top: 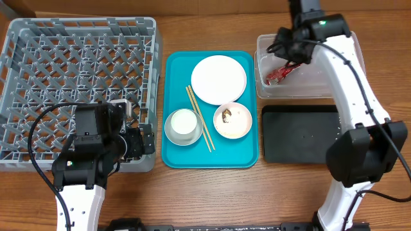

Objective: Sort waste into correct bins and load items into the dishwasher
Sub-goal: 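Grasp the white tissue on the plate and drop it in the bin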

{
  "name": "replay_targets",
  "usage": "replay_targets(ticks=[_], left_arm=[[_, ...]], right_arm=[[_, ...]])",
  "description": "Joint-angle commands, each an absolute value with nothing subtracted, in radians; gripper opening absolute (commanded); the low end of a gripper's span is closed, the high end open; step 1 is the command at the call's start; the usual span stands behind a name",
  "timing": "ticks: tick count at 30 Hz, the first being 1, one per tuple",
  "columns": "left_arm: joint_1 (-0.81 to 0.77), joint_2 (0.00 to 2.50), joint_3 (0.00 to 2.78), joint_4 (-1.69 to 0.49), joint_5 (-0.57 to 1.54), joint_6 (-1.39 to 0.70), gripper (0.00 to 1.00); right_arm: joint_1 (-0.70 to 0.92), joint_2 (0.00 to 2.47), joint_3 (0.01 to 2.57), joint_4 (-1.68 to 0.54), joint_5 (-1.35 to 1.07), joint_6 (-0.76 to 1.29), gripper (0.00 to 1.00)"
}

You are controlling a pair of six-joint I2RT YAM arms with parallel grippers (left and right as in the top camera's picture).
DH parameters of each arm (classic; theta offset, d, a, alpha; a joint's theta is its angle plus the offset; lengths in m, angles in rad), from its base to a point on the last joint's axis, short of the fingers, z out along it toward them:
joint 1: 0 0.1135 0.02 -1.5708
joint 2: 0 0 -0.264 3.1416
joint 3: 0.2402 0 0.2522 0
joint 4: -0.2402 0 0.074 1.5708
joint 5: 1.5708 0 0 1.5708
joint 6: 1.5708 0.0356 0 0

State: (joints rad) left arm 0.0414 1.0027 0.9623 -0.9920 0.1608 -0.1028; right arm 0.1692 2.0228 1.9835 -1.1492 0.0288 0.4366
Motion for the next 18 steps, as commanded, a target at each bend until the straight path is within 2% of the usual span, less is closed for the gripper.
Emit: replay_targets(ticks=[1, 2, 13, 18], left_arm=[[0.046, 1.001, 0.989, -0.99, 0.169, -0.109, 1.0], [0.046, 1.001, 0.989, -0.991, 0.169, -0.109, 1.0], [0.046, 1.002, 0.989, -0.991, 0.168, -0.109, 1.0], [0.046, 1.002, 0.989, -0.991, 0.168, -0.109, 1.0]], right_arm=[[0.157, 2.022, 1.977, -1.155, -0.002, 0.439, 0.6], [0.153, 2.022, 1.977, -1.16, -0.002, 0.438, 0.62], [0.082, 1.895, 1.979, -1.302, -0.044, 0.43, 0.64], [0.055, 1.845, 1.979, -1.446, -0.144, 0.355, 0.65]])
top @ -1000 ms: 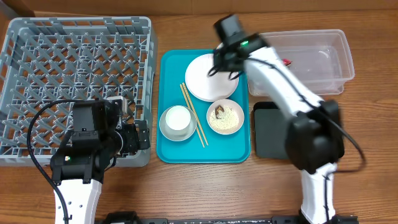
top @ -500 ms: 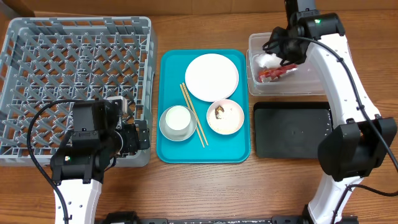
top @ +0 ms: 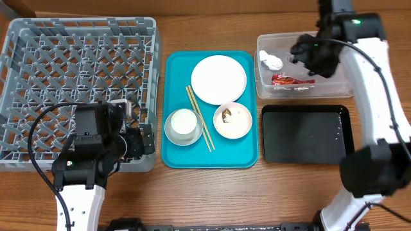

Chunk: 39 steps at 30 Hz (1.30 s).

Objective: Sort waste into correct bins and load items into the dishwasher
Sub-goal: 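Grasp the white tissue on the plate and drop it in the bin, then grasp the pink bowl of rice with the right gripper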

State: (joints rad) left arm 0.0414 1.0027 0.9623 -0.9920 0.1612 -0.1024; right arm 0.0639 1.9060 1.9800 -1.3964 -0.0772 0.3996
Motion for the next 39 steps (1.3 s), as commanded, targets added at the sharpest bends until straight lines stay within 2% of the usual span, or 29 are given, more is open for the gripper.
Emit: replay_targets(ticks=[1, 5, 9, 16, 21, 27, 33, 36, 39], left_arm=[[0.046, 1.002, 0.989, -0.991, 0.168, -0.109, 1.0], [0.046, 1.001, 0.989, -0.991, 0.168, -0.109, 1.0], [0.046, 1.002, 0.989, -0.991, 0.168, -0.109, 0.99], [0.046, 1.001, 0.989, -0.992, 0.169, -0.109, 1.0], [0.046, 1.001, 0.989, -0.991, 0.169, -0.109, 1.0], [0.046, 1.001, 0.989, -0.991, 0.169, -0.109, 1.0], [0.046, 1.002, 0.989, -0.991, 0.169, -0.109, 1.0], [0.046, 1.002, 0.989, -0.991, 0.169, -0.109, 1.0], [0.046, 1.002, 0.989, -0.991, 0.169, -0.109, 1.0]], right_arm=[[0.054, 1.842, 1.979, -1.476, -0.145, 0.347, 0.65], [0.058, 1.82, 1.969, -1.583, -0.156, 0.307, 0.65], [0.062, 1.752, 1.905, -1.593, -0.159, 0.305, 0.65], [0.072, 1.509, 1.652, -1.491, -0.168, 0.309, 0.66], [0.154, 1.404, 1.524, -1.363, -0.221, 0.299, 0.69], [0.354, 1.44, 1.464, -1.228, -0.211, 0.299, 0.69], [0.545, 1.575, 1.448, -1.122, -0.138, 0.307, 0.68], [0.61, 1.66, 1.447, -1.073, -0.107, 0.311, 0.6], [0.647, 1.736, 1.447, -1.014, -0.105, 0.313, 0.56]])
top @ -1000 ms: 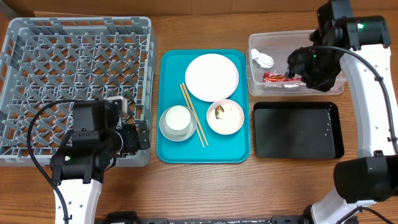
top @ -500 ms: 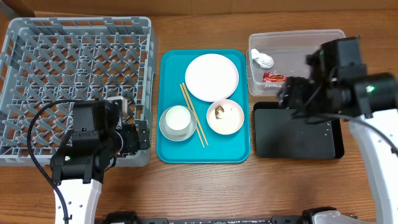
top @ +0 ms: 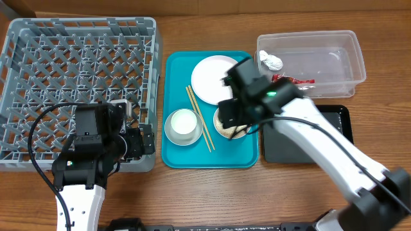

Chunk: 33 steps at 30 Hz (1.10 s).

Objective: Sort waste into correct bins and load items into the dishwasher
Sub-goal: 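Grasp the pink bowl of rice with the right gripper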

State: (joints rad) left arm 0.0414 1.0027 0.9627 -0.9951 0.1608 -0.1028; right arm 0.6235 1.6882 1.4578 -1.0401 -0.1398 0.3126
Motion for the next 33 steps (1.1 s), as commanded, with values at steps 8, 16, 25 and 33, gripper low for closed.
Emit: replay_targets(ticks=[8, 16, 25, 33], left_arm=[[0.046, 1.002, 0.989, -0.994, 0.169, -0.109, 1.0], [0.046, 1.002, 0.989, -0.995, 0.168, -0.109, 1.0], [0.046, 1.002, 0.989, -0.994, 0.169, -0.109, 1.0], [0.046, 1.001, 0.989, -0.995, 0.169, -0.109, 1.0]], right_arm=[[0.689, 1.897, 1.447, -0.892, -0.093, 0.323, 0.47], [0.689, 1.977, 1.446, -0.879, -0.028, 0.367, 0.46], [0.692, 2.023, 1.445, -0.876, -0.046, 0.368, 0.27], [0.692, 2.023, 1.441, -0.88, -0.046, 0.379, 0.07]])
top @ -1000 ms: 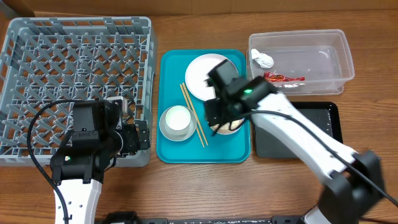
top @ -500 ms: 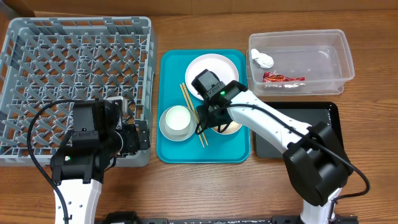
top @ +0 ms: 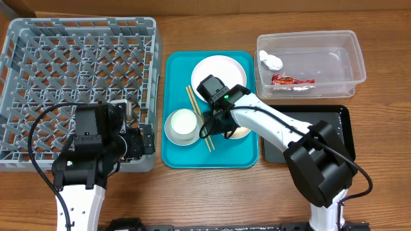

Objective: Sort waste into correct bins and load items into the dishwasher
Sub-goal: 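Grasp the pink bowl of rice with the right gripper, then tip the pink bowl over the black tray to dump the rice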

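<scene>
On the teal tray (top: 176, 157) lie a white plate (top: 225, 67), a white cup (top: 182, 125), a pair of wooden chopsticks (top: 194, 102) and a small bowl (top: 242, 133) mostly hidden under my right arm. My right gripper (top: 210, 125) points down at the lower part of the chopsticks, between cup and bowl; its jaws are hidden by the wrist. My left gripper (top: 146, 138) rests at the front right corner of the grey dish rack (top: 77, 77), holding nothing visible. A red wrapper (top: 292, 80) and a crumpled white tissue (top: 271, 61) lie in the clear bin (top: 350, 61).
A black tray (top: 321, 115) sits right of the teal tray, partly under my right arm. The dish rack fills the left of the table and has no dishes in it.
My right gripper has moved left from over the small bowl to the chopsticks between cup and bowl. The arm now covers most of the bowl. The left arm has not moved.
My right gripper was down in the clear bin at the red wrapper. Then it stood above the bin with the wrapper lying inside beside the tissue. Then it was over the bowl on the teal tray, and now it is at the chopsticks.
</scene>
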{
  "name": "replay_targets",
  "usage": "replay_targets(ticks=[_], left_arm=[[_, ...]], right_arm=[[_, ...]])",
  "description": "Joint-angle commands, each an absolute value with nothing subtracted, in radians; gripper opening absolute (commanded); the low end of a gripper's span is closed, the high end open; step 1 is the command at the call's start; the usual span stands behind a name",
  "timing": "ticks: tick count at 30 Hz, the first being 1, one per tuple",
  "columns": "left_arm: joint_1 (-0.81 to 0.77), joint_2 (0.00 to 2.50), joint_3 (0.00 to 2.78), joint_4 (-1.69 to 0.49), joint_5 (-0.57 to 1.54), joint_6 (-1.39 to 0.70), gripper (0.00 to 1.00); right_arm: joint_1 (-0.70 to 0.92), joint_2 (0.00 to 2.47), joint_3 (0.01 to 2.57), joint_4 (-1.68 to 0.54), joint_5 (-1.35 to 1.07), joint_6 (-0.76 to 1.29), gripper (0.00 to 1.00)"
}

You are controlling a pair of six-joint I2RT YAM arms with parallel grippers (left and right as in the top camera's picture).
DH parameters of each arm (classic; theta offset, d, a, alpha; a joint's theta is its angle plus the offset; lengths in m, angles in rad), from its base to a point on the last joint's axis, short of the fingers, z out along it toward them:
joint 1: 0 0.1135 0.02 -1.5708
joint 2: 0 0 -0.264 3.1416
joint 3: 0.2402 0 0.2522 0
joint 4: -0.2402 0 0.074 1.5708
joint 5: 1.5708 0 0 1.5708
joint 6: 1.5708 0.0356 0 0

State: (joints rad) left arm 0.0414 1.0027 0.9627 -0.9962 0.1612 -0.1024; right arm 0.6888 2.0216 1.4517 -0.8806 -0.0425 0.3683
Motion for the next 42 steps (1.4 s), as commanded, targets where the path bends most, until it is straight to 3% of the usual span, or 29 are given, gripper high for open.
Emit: replay_targets(ticks=[1, 11, 22, 31, 42], left_arm=[[0.046, 1.002, 0.989, -0.994, 0.169, -0.109, 1.0], [0.046, 1.001, 0.989, -0.994, 0.168, -0.109, 1.0], [0.046, 1.001, 0.989, -0.994, 0.168, -0.109, 1.0], [0.046, 1.002, 0.989, -0.994, 0.169, -0.109, 1.0], [0.046, 1.002, 0.989, -0.994, 0.169, -0.109, 1.0]], right_arm=[[0.692, 2.023, 1.441, -0.884, -0.045, 0.392, 0.05], [0.692, 1.981, 1.525, -1.013, -0.046, 0.401, 0.04], [0.646, 1.734, 1.555, -1.074, -0.049, 0.405, 0.04], [0.396, 1.673, 1.55, -1.166, -0.255, 0.412, 0.04], [0.097, 1.674, 1.354, -1.111, -0.602, 0.252, 0.04]])
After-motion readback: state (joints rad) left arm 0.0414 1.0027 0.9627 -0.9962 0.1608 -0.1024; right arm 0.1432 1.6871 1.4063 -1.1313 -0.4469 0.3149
